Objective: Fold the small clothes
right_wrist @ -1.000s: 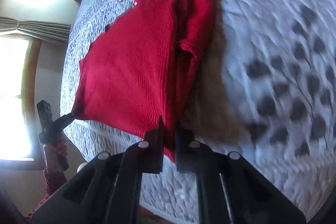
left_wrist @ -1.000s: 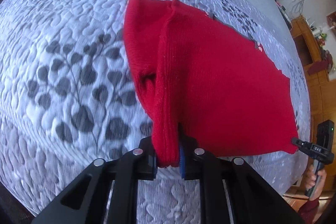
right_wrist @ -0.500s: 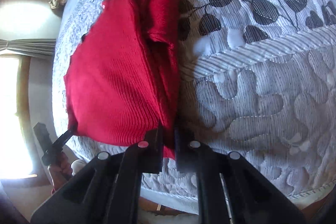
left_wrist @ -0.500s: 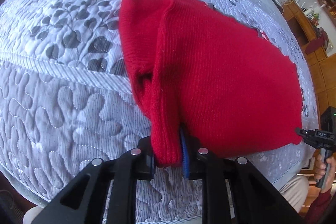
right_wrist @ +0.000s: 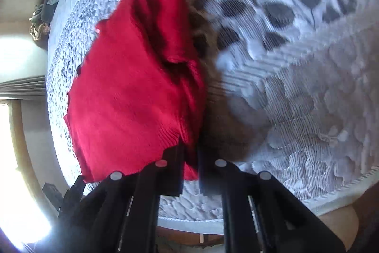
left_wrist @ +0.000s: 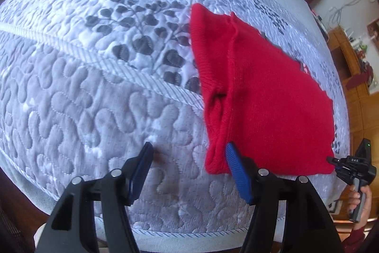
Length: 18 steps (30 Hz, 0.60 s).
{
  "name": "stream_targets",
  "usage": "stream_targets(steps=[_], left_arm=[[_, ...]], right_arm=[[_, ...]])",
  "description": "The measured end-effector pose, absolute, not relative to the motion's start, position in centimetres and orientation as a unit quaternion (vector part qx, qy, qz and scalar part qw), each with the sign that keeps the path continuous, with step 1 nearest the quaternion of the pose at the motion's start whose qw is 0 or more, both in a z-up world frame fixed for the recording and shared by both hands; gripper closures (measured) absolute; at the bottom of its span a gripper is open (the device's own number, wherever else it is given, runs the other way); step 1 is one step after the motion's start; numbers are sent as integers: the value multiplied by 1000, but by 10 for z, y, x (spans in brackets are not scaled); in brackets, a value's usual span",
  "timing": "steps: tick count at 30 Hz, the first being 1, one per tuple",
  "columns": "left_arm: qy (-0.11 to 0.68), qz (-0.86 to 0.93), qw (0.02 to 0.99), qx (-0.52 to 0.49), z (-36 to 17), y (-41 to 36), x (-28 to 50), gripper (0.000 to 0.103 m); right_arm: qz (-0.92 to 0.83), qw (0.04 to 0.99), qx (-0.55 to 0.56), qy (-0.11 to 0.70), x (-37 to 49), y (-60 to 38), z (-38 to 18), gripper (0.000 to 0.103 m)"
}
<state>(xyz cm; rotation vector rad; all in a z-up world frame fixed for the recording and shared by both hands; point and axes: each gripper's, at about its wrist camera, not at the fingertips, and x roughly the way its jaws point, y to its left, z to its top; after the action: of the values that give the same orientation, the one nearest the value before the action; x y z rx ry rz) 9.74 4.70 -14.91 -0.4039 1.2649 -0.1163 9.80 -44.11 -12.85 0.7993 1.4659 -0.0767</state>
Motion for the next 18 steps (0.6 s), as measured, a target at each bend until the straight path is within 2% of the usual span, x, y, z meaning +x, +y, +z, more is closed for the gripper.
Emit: stream_targets(steps=[7, 13, 18], left_arm=[[587, -59, 782, -200, -146, 59, 97, 38], [582, -71, 782, -211, -141, 68, 89, 38], [576, -60, 783, -226, -138, 84, 88, 37]], right_arm=[[-14, 725, 224, 651, 156, -352, -59, 95], [19, 742, 107, 661, 193, -251, -47, 95], [92, 749, 63, 653, 194, -171, -51, 95]])
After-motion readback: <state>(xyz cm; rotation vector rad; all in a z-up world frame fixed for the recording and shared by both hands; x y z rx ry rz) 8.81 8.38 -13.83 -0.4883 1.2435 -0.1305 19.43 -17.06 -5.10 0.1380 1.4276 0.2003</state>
